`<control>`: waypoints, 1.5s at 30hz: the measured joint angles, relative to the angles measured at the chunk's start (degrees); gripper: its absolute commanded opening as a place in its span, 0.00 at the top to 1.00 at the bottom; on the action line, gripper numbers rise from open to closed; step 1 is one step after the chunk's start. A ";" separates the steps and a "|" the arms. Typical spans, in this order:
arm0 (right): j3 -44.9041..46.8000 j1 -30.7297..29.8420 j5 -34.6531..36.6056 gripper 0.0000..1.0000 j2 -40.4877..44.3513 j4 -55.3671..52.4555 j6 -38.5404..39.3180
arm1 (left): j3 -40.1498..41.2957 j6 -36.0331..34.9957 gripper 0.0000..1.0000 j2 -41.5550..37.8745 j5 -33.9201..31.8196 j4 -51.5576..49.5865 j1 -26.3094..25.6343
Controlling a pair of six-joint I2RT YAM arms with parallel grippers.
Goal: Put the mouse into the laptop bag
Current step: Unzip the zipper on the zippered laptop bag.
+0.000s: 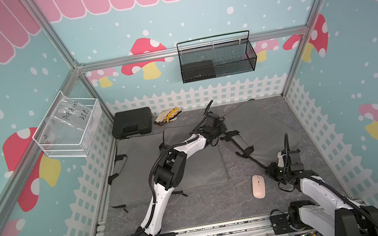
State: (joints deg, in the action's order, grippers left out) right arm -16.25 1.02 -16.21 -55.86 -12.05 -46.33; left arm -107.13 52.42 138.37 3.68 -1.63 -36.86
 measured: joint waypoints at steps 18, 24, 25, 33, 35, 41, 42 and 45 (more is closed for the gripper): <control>-3.45 -1.07 4.42 1.00 1.44 -3.15 1.77 | 27.52 8.50 0.21 -12.96 5.88 22.38 -13.66; -3.43 -1.07 3.65 1.00 2.89 -3.08 3.06 | 22.67 10.47 0.71 -5.44 6.19 23.98 -16.06; -3.43 -1.05 3.41 1.00 2.89 -2.99 3.23 | 21.38 10.69 0.78 -4.61 6.12 23.52 -16.15; -2.05 -1.01 0.61 1.00 2.91 -1.09 3.89 | 9.79 10.36 0.87 0.57 3.74 18.45 -18.05; -1.60 -1.01 0.07 1.00 3.02 -0.74 3.87 | 8.33 10.36 0.88 1.36 3.26 17.55 -18.38; -1.36 -1.03 -0.83 1.00 1.01 0.68 3.08 | 7.15 10.27 0.88 2.27 1.79 17.53 -19.43; -1.38 -1.03 -0.94 1.00 0.15 0.96 2.86 | 7.15 10.14 0.87 2.27 1.42 17.62 -19.58; -1.38 -1.07 -1.11 1.00 -2.34 1.79 1.99 | 8.87 9.35 0.71 1.57 0.11 18.45 -19.91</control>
State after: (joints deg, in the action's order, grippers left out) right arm -17.63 -0.05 -17.32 -58.19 -10.26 -44.34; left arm -98.26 61.78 139.94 3.79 16.82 -56.77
